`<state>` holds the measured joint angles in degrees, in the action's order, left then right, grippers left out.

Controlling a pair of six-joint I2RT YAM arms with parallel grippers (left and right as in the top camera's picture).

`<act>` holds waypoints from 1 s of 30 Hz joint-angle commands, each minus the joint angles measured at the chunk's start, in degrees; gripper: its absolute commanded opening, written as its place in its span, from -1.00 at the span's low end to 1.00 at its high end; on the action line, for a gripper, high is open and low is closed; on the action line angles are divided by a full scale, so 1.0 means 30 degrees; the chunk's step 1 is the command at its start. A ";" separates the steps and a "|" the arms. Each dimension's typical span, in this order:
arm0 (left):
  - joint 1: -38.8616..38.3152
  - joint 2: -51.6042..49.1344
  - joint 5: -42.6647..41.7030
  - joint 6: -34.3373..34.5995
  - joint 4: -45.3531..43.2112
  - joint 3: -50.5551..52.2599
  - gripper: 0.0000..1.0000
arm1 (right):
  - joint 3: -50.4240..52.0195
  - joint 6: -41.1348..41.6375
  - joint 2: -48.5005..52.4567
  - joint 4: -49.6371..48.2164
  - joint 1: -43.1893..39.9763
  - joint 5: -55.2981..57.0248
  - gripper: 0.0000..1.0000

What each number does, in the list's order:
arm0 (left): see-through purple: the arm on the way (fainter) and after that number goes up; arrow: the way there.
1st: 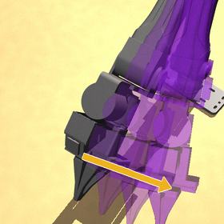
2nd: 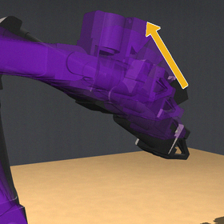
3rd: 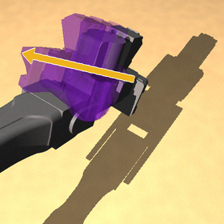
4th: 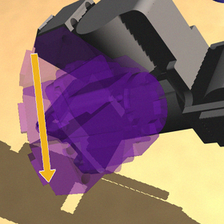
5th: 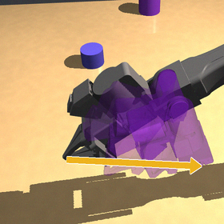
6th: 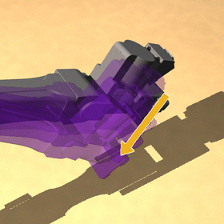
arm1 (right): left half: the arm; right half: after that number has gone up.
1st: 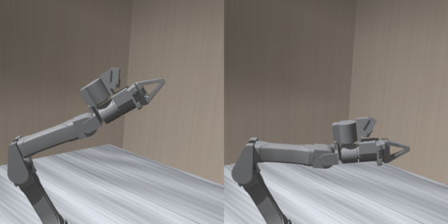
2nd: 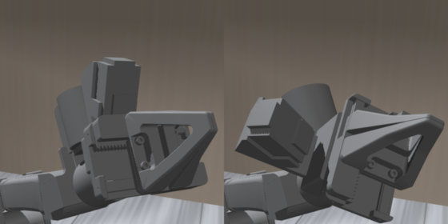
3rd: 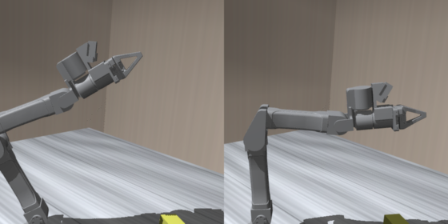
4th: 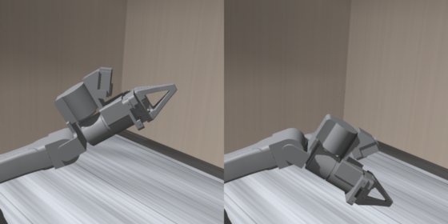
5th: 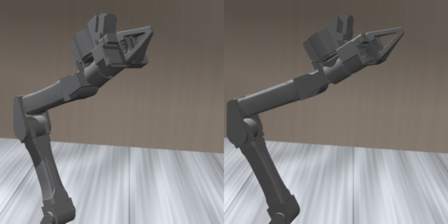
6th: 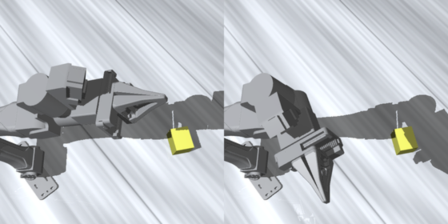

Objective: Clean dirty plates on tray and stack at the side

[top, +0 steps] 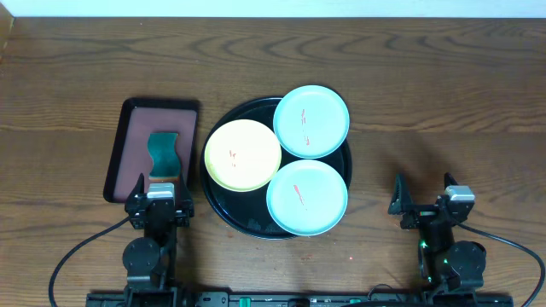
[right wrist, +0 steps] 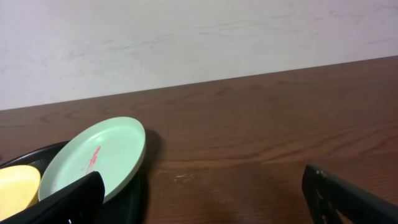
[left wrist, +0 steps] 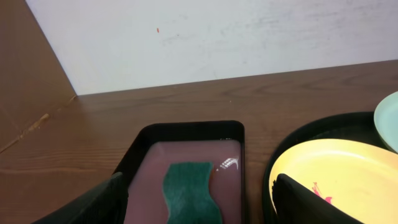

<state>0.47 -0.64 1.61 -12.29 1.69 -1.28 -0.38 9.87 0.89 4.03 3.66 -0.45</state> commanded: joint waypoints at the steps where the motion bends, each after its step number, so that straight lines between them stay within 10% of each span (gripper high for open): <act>1: -0.0044 0.0007 0.0029 -0.0248 0.0787 0.0350 0.49 | 0.0022 0.0124 0.0015 0.0080 -0.0080 0.0000 0.98; 30: -0.0044 0.0015 0.0022 -0.0248 0.0780 0.0350 0.50 | 0.0022 -0.2106 0.0007 -0.0146 -0.0087 0.0940 0.98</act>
<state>0.47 -0.64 1.61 -12.29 1.67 -1.28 -0.36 4.47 0.89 3.77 3.66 1.32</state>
